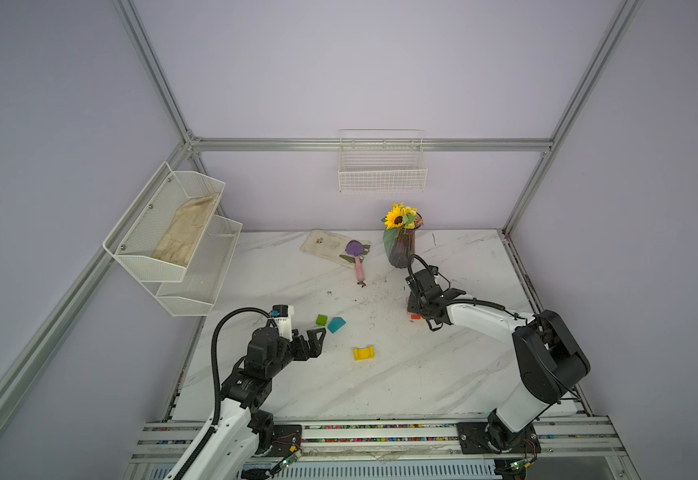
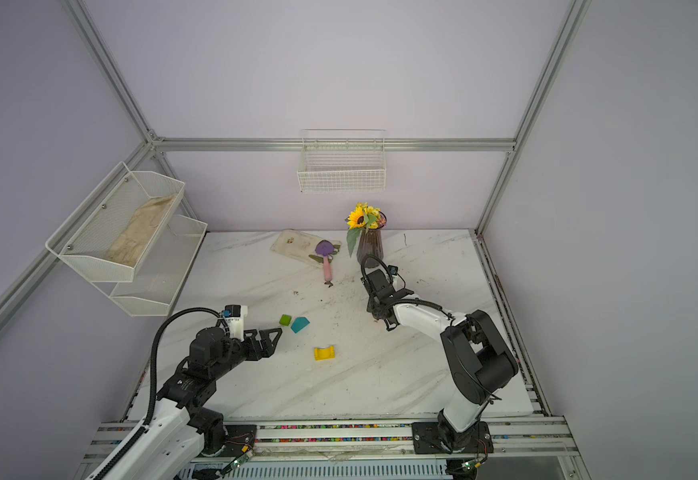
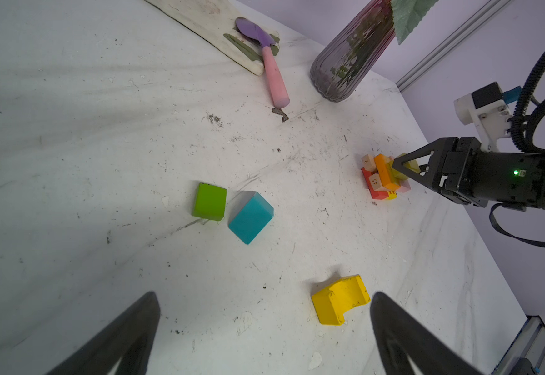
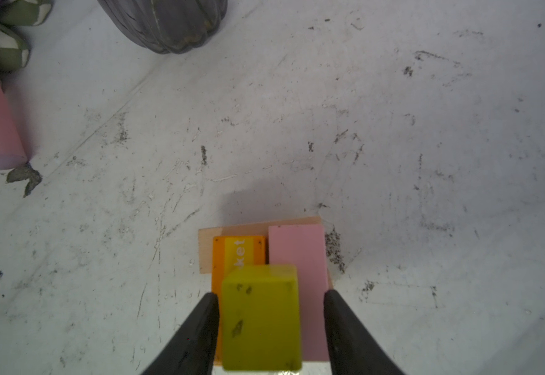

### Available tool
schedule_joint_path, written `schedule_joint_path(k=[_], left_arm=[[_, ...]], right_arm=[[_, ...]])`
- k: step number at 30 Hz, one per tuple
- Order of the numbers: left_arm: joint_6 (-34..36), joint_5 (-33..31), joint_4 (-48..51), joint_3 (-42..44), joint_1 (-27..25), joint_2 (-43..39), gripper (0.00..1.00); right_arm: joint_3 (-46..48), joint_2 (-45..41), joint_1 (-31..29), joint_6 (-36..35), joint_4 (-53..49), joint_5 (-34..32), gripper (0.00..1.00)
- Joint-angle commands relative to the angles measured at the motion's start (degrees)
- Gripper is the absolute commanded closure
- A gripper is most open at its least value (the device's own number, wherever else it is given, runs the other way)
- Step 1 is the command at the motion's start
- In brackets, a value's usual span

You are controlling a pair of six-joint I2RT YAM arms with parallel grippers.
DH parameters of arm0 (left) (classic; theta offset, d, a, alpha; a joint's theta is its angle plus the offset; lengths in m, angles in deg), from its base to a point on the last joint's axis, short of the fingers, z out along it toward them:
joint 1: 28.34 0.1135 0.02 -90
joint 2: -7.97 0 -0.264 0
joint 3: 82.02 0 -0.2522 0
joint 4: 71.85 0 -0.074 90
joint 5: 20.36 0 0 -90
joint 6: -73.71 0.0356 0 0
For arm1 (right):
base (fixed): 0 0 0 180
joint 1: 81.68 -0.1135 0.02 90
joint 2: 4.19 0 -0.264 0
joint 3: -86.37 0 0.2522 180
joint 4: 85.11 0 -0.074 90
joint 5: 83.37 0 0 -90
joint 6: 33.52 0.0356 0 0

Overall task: Build the wood block tower
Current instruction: 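Open the right gripper to release the yellow cube on the stack, then move the right gripper to the lime-green cube and close on it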

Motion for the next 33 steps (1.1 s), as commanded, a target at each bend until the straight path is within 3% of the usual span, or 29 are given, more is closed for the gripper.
schedule_joint_path(k=[1, 6, 10, 13, 16, 18, 21, 23, 25, 27, 28, 31, 33], left_arm=[[0.8, -0.4, -2.1, 1.5, 0.1, -0.3, 0.0], [0.7, -0.8, -1.9, 1.5, 0.1, -0.3, 0.0], [0.4, -2.5, -1.1, 1.2, 0.1, -0.2, 0.0], [-0.6, -6.4, 0.2, 0.8, 0.1, 0.0, 0.0], [-3.5, -13.8, 2.7, 0.3, 0.1, 0.1, 0.0], [-5.8, -19.3, 4.8, -0.2, 0.1, 0.0, 0.0], [-7.8, -24.1, 8.1, -1.0, 0.1, -1.0, 0.0], [-8.8, -26.7, 9.6, -1.1, 0.0, -2.4, 0.0], [-9.8, -28.2, 10.2, -0.5, 0.1, -4.0, 0.0], [-9.7, -28.1, 10.0, 0.3, 0.1, -6.0, 0.0], [-9.7, -28.0, 10.1, 0.5, 0.1, -6.9, 0.0], [-9.7, -28.5, 10.5, 1.3, 0.1, -9.8, 0.0], [-9.9, -29.0, 10.7, 1.8, 0.1, -11.4, 0.0]], right_arm=[[-0.4, -4.2, -0.8, -0.6, -2.7, -3.4, 0.4], [-1.1, -10.4, -5.4, -1.6, -4.5, -9.4, 0.25], [-0.7, -14.1, -11.1, -3.6, -1.8, -9.9, 0.18], [0.4, -14.8, -15.4, -7.9, 5.1, -3.1, 0.13], [1.9, -13.4, -16.5, -12.9, 15.0, 15.5, 0.13], [2.8, -12.7, -17.9, -13.8, 19.2, 21.5, 0.11], [3.3, -11.4, -19.3, -13.8, 22.6, 24.1, 0.03], [1.8, -9.5, -20.4, -14.0, 22.4, 25.2, 0.03], [-1.4, -6.7, -21.5, -13.0, 19.6, 22.8, 0.03], [-4.3, -3.7, -22.3, -7.6, 16.2, 17.5, 0.03], [-4.5, -2.8, -22.3, -6.9, 16.8, 19.3, 0.03], [-0.1, -3.0, -22.2, -3.2, 25.7, 23.9, 0.03], [3.1, -4.9, -22.2, -1.6, 30.5, 21.8, 0.03]])
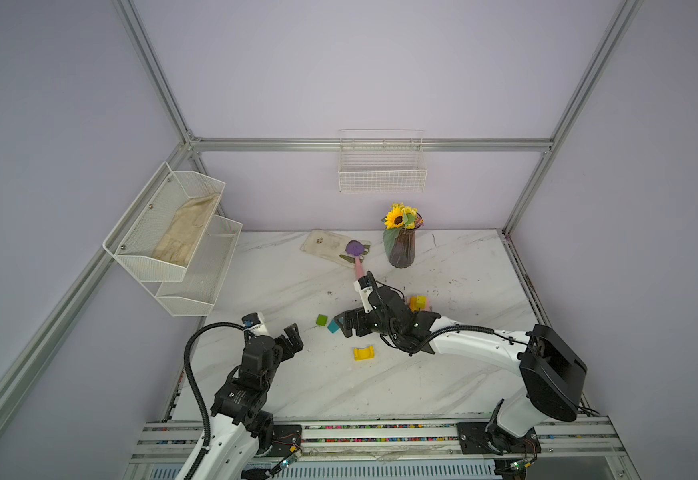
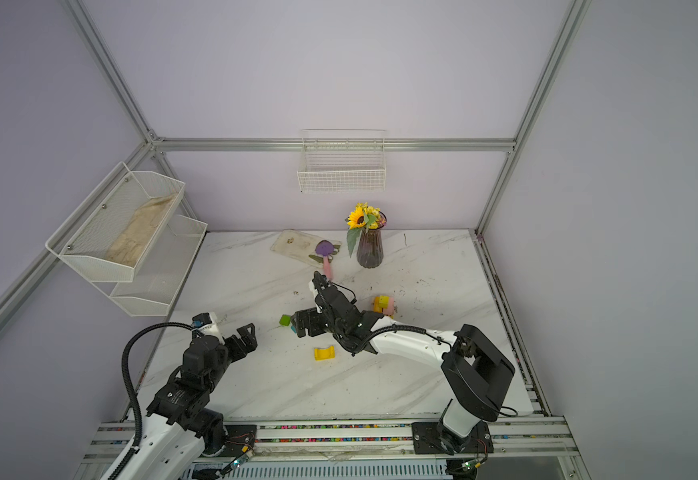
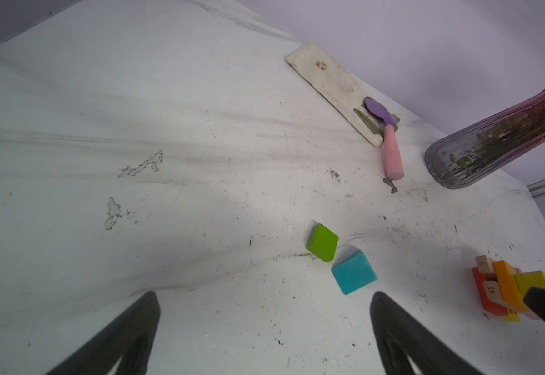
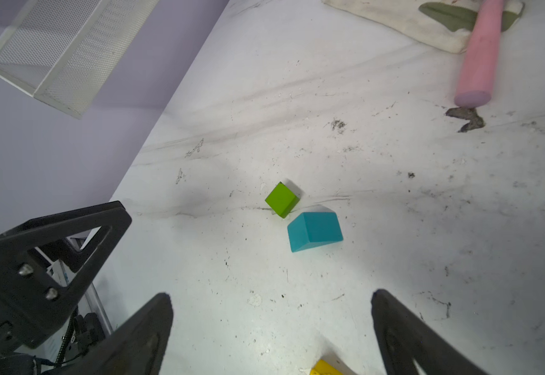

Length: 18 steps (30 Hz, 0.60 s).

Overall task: Build the wood block tower
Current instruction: 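Move the right gripper to the lime-green cube and close on it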

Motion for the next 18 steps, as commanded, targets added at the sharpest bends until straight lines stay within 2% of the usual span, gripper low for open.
schedule_joint_path(k=[1, 3, 5, 8, 11, 14, 18], left_arm=[[-0.9, -2.5, 0.0, 1.9, 0.1, -2.1, 0.0], [-1.0, -2.4, 0.3, 2.0, 0.1, -3.1, 0.0], [-1.0, -2.2, 0.1, 2.2, 0.1, -3.4, 0.0], [-1.1, -2.2, -0.1, 2.2, 0.1, -3.1, 0.0], [-1.1, -1.9, -0.5, 2.1, 0.1, -2.0, 0.0], [-1.0, -1.3, -1.0, 1.7, 0.1, -0.4, 0.0], [-0.4, -0.5, -1.7, 1.5, 0.1, 1.4, 0.0]], right_arm=[[4.0, -3.1, 0.0, 1.5, 9.0, 0.2, 0.03], [5.4, -4.6, -0.1, -4.5, 10.4, -0.7, 0.03], [4.6, -2.9, 0.1, -5.2, 8.9, 1.1, 0.03], [-4.8, 4.9, 0.1, -8.9, -3.3, 3.5, 0.03], [-16.1, 15.0, -0.1, -10.1, -15.1, 2.3, 0.03], [-19.1, 20.5, -0.5, -11.2, -16.0, -0.5, 0.03], [-20.8, 23.5, -0.6, -12.8, -15.7, -1.6, 0.03]])
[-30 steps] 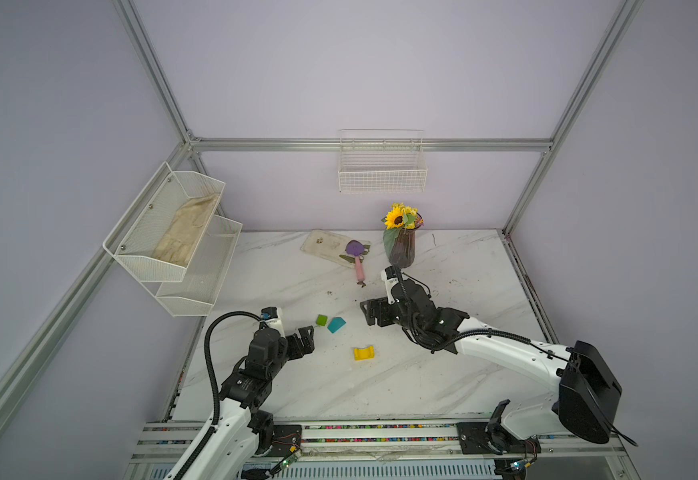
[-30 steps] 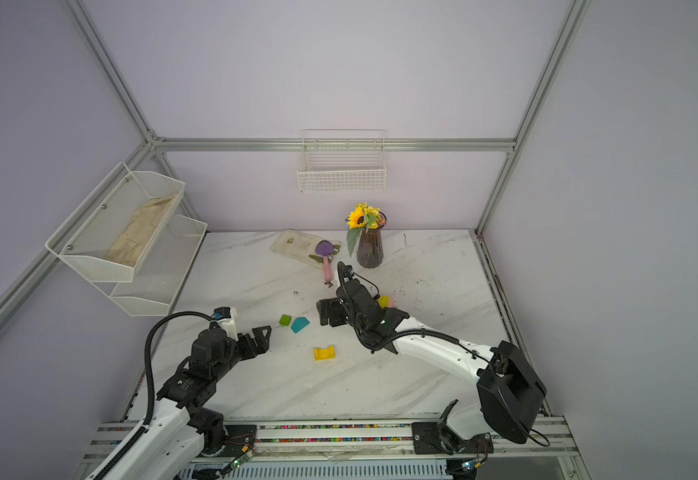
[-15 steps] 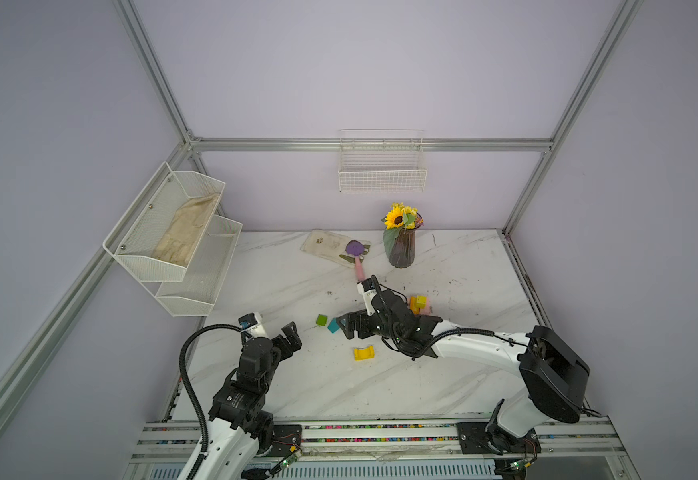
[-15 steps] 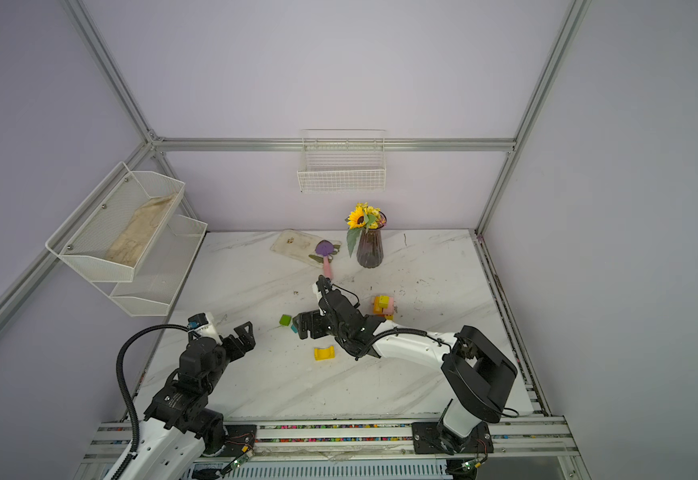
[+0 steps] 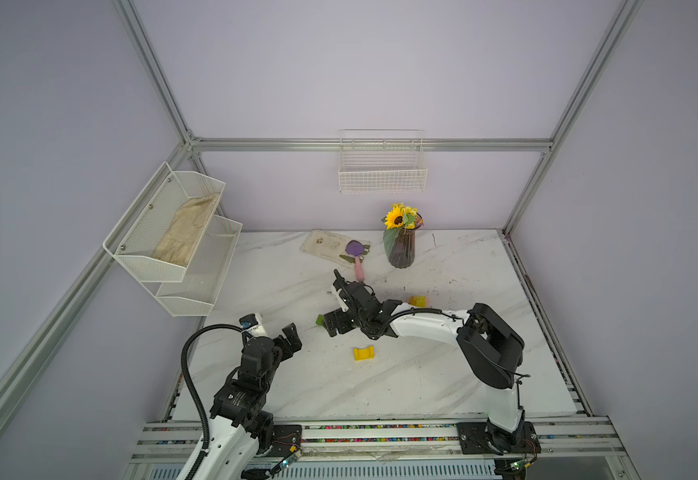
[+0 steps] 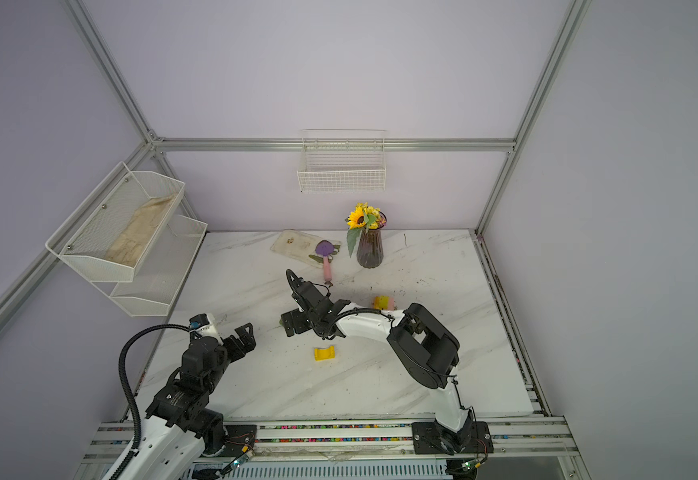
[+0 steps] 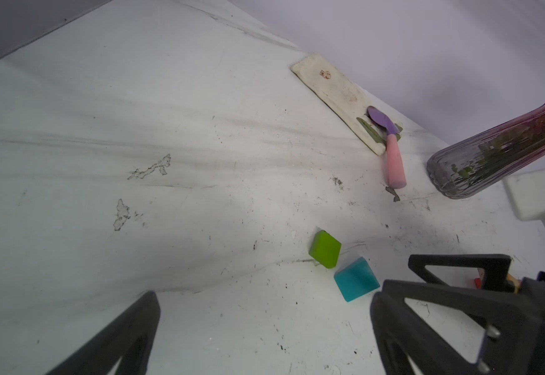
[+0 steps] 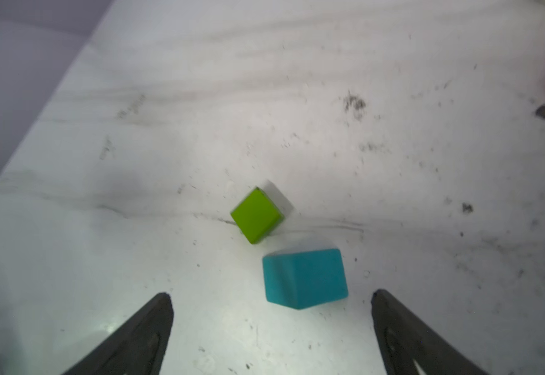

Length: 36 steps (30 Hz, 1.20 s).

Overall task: Build the wood block tower
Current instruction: 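Move the right gripper to the lime-green cube and close on it, then lift the lime-green cube and carry it over the stack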

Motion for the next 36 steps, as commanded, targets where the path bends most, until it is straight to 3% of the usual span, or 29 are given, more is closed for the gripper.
schedule_joint_path(k=[1, 11, 22, 30, 36], left_arm=[[0.1, 0.6, -2.0, 1.3, 0.1, 1.1, 0.0], [1.0, 2.0, -3.0, 0.5, 0.1, 4.2, 0.0], [1.2, 2.5, -3.2, 0.7, 0.1, 3.5, 0.0], [1.3, 2.9, -3.4, 0.8, 0.1, 3.5, 0.0], [1.8, 3.8, -3.7, 0.8, 0.1, 3.6, 0.0]], right_arm=[[-3.1, 1.8, -0.4, -3.5, -5.6, -2.1, 0.03], [-15.6, 11.9, -0.5, -9.8, -13.2, -5.3, 0.13], [-23.1, 17.5, -0.7, -13.0, -16.1, -3.3, 0.19], [-27.0, 21.1, -0.7, -11.8, -18.4, -5.0, 0.38], [-27.3, 21.9, -0.7, -11.0, -18.4, -6.5, 0.44]])
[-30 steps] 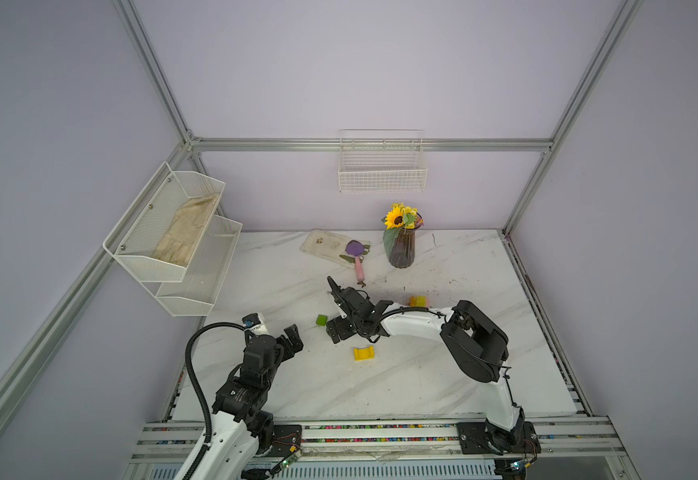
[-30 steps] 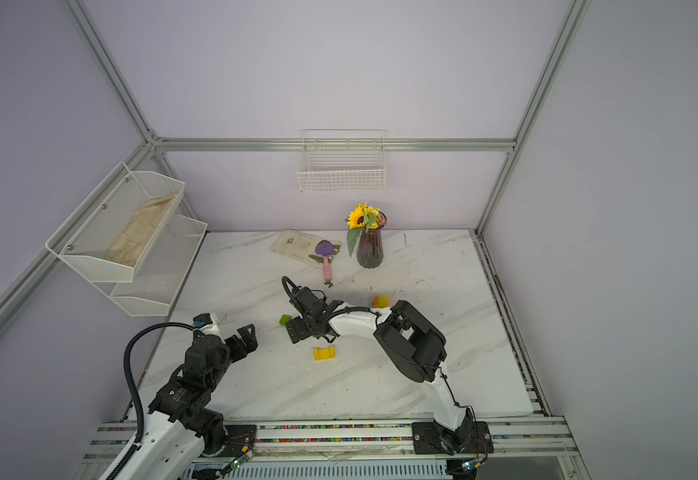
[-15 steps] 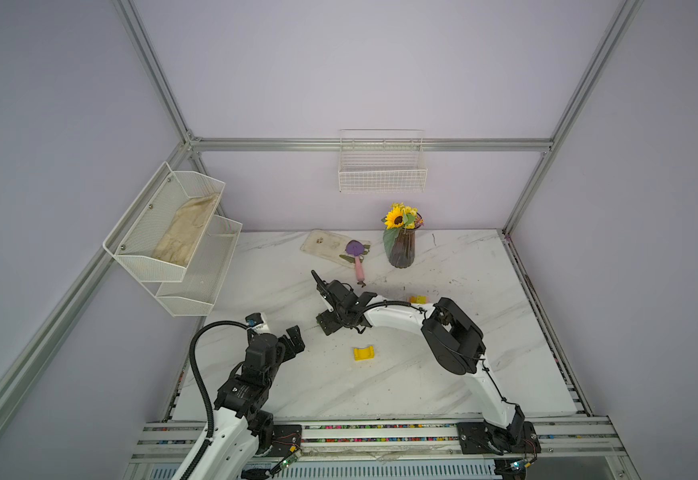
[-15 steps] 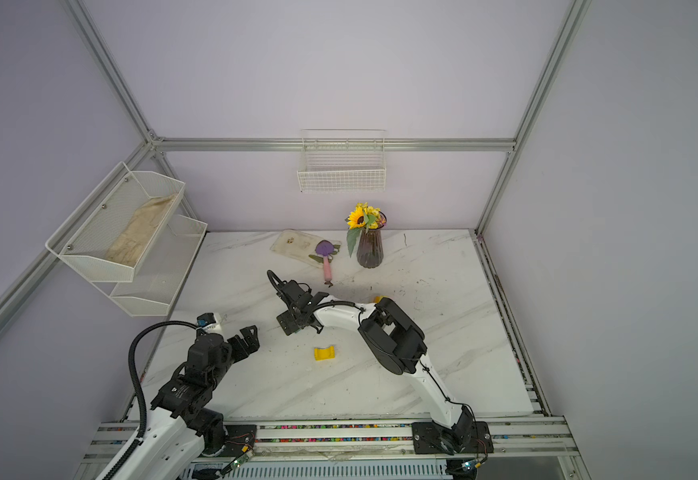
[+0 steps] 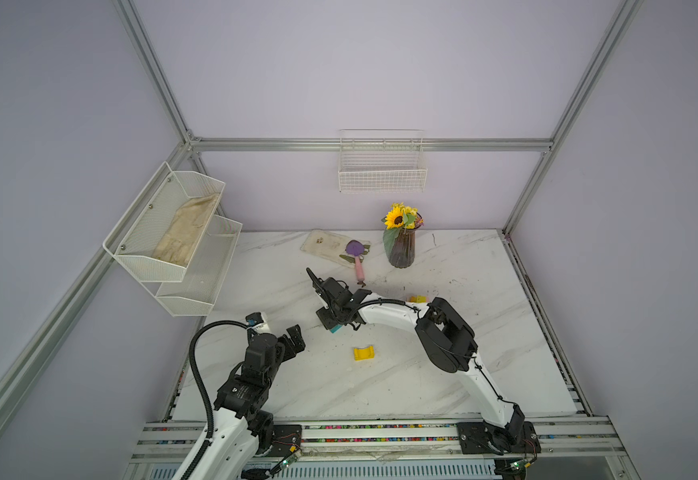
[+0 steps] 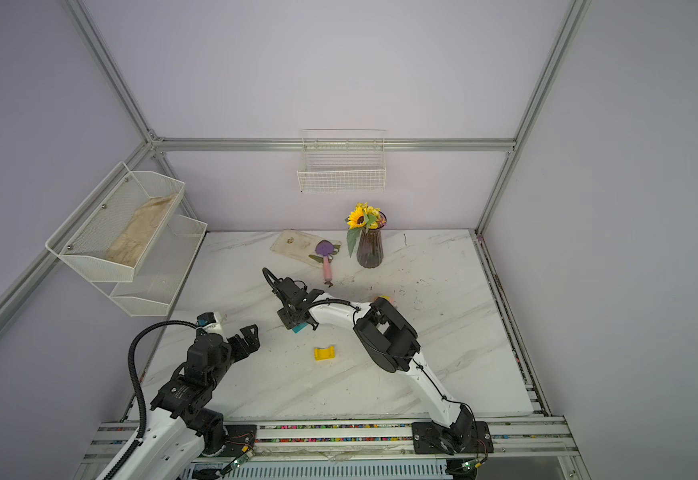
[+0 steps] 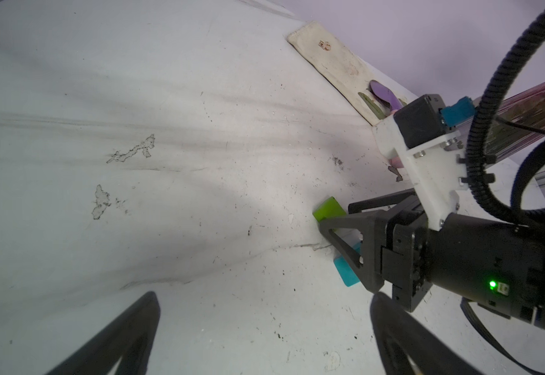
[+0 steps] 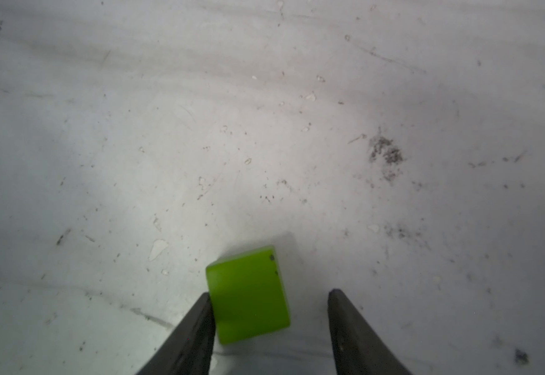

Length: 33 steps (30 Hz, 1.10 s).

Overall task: Build the wood block tower
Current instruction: 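Lift the lime-green cube and carry it over the stack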

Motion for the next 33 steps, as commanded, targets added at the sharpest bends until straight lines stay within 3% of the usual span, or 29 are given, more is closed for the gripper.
schedule_joint_path(k=[1, 10, 18, 28, 33], left_arm=[[1.3, 0.6, -2.1, 0.8, 0.1, -0.2, 0.0], [1.5, 1.4, -2.5, 0.7, 0.1, 0.7, 0.0], [1.8, 2.1, -3.0, 0.6, 0.1, 1.4, 0.0], [2.2, 3.2, -3.4, 0.5, 0.1, 1.8, 0.0], [6.5, 13.0, -7.4, 1.1, 0.0, 2.8, 0.0]], right_arm=[[-0.7, 2.5, -0.4, 0.7, -3.9, -0.9, 0.45], [-1.8, 3.4, -0.4, 1.6, -4.5, -2.5, 0.51], [-2.6, 4.1, -0.4, 2.2, -5.9, -4.7, 0.62], [1.7, -2.3, -0.3, 5.5, -6.2, -6.6, 0.73], [6.9, -11.6, -0.3, 7.7, -6.3, -10.3, 0.75]])
